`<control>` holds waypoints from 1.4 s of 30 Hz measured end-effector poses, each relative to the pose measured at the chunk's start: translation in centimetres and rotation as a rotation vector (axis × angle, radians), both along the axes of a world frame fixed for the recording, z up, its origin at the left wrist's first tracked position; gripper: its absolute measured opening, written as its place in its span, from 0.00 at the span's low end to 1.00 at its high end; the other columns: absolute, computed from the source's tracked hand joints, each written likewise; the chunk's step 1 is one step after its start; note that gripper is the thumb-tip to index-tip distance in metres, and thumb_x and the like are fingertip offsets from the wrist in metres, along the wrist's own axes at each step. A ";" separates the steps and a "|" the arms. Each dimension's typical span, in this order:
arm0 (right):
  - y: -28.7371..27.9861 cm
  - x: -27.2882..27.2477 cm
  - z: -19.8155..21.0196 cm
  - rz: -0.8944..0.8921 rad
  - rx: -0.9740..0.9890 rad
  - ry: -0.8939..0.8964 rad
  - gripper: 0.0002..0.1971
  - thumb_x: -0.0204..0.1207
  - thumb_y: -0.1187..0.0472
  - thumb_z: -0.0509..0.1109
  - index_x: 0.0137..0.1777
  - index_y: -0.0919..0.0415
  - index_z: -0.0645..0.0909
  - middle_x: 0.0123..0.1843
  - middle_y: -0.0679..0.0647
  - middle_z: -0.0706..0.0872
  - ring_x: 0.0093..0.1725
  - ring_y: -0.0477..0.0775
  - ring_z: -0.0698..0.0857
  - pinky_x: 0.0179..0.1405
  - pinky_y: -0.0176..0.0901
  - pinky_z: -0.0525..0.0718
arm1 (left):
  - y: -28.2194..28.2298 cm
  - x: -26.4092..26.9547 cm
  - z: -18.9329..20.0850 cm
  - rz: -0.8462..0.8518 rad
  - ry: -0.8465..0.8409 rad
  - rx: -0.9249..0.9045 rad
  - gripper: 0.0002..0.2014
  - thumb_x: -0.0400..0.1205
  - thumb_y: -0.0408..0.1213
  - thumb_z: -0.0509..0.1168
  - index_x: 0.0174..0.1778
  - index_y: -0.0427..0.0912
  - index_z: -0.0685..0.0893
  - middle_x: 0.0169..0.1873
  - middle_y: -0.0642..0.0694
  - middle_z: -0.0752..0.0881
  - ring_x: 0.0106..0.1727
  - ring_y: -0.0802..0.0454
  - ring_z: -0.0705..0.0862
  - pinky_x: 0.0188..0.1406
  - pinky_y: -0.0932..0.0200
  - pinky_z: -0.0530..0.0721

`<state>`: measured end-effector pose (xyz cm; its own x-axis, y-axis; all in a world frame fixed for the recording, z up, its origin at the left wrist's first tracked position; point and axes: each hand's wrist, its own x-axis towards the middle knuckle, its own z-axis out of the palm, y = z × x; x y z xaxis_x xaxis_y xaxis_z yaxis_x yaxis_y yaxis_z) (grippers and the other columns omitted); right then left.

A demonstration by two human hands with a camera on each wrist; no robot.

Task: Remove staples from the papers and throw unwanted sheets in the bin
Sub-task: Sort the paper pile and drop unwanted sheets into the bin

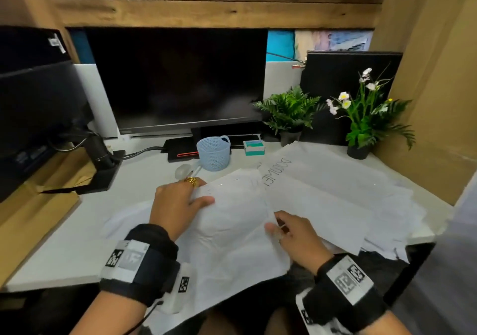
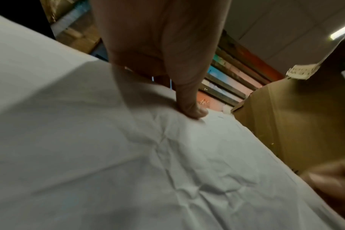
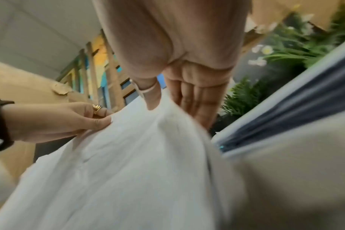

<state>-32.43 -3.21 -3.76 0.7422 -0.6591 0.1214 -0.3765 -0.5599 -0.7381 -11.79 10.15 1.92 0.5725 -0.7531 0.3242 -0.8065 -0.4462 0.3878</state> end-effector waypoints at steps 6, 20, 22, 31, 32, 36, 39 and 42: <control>-2.6 8.3 3.5 -0.151 -0.162 0.091 0.10 0.82 0.60 0.62 0.54 0.64 0.83 0.52 0.58 0.87 0.52 0.55 0.83 0.54 0.40 0.79 | 1.6 1.7 -2.0 0.023 0.016 0.117 0.19 0.80 0.55 0.63 0.65 0.51 0.79 0.59 0.49 0.86 0.63 0.46 0.80 0.60 0.54 0.70; -4.1 13.4 3.0 -0.024 -0.045 0.730 0.17 0.78 0.53 0.61 0.61 0.62 0.76 0.66 0.62 0.78 0.63 0.63 0.78 0.62 0.47 0.73 | 3.7 3.7 -4.2 0.067 0.170 0.095 0.15 0.79 0.51 0.66 0.56 0.47 0.82 0.51 0.47 0.87 0.55 0.44 0.83 0.58 0.50 0.78; -4.7 13.1 3.2 -0.104 0.038 0.646 0.28 0.77 0.54 0.64 0.75 0.64 0.64 0.74 0.63 0.72 0.71 0.64 0.73 0.69 0.50 0.72 | 3.8 4.0 -4.3 0.043 0.185 0.083 0.14 0.79 0.50 0.67 0.55 0.46 0.83 0.50 0.47 0.88 0.53 0.44 0.84 0.57 0.49 0.79; -5.2 8.1 6.6 -0.225 0.698 -0.397 0.19 0.77 0.58 0.71 0.65 0.65 0.74 0.57 0.62 0.85 0.53 0.63 0.86 0.50 0.55 0.86 | 3.8 4.5 -4.3 0.154 0.355 -0.328 0.13 0.82 0.41 0.64 0.59 0.39 0.80 0.53 0.42 0.84 0.50 0.46 0.79 0.54 0.56 0.75; -5.1 7.2 6.9 -0.204 0.711 -0.452 0.18 0.78 0.60 0.70 0.65 0.67 0.76 0.57 0.63 0.86 0.54 0.64 0.85 0.52 0.57 0.85 | 3.7 4.5 -4.4 0.169 0.361 -0.357 0.13 0.82 0.41 0.64 0.59 0.38 0.80 0.54 0.41 0.84 0.49 0.46 0.79 0.54 0.56 0.75; -3.8 4.5 6.5 -0.186 0.740 -0.558 0.15 0.77 0.67 0.69 0.63 0.61 0.76 0.55 0.58 0.86 0.53 0.60 0.86 0.41 0.55 0.87 | 3.0 4.3 -4.7 0.188 0.351 -0.396 0.12 0.82 0.40 0.64 0.58 0.39 0.79 0.50 0.43 0.84 0.50 0.43 0.80 0.53 0.56 0.75; -2.8 3.3 5.5 -0.153 0.707 -0.560 0.19 0.73 0.63 0.73 0.63 0.56 0.76 0.55 0.54 0.86 0.54 0.57 0.86 0.44 0.56 0.88 | 2.6 3.8 -4.9 0.191 0.353 -0.393 0.12 0.83 0.40 0.64 0.58 0.38 0.79 0.49 0.43 0.84 0.49 0.43 0.80 0.53 0.56 0.75; -2.3 2.6 4.5 -0.106 0.700 -0.506 0.22 0.69 0.65 0.75 0.64 0.58 0.76 0.53 0.54 0.87 0.49 0.54 0.87 0.38 0.47 0.89 | 2.5 3.6 -5.1 0.190 0.381 -0.407 0.12 0.83 0.40 0.63 0.59 0.38 0.79 0.53 0.40 0.85 0.52 0.42 0.81 0.54 0.55 0.75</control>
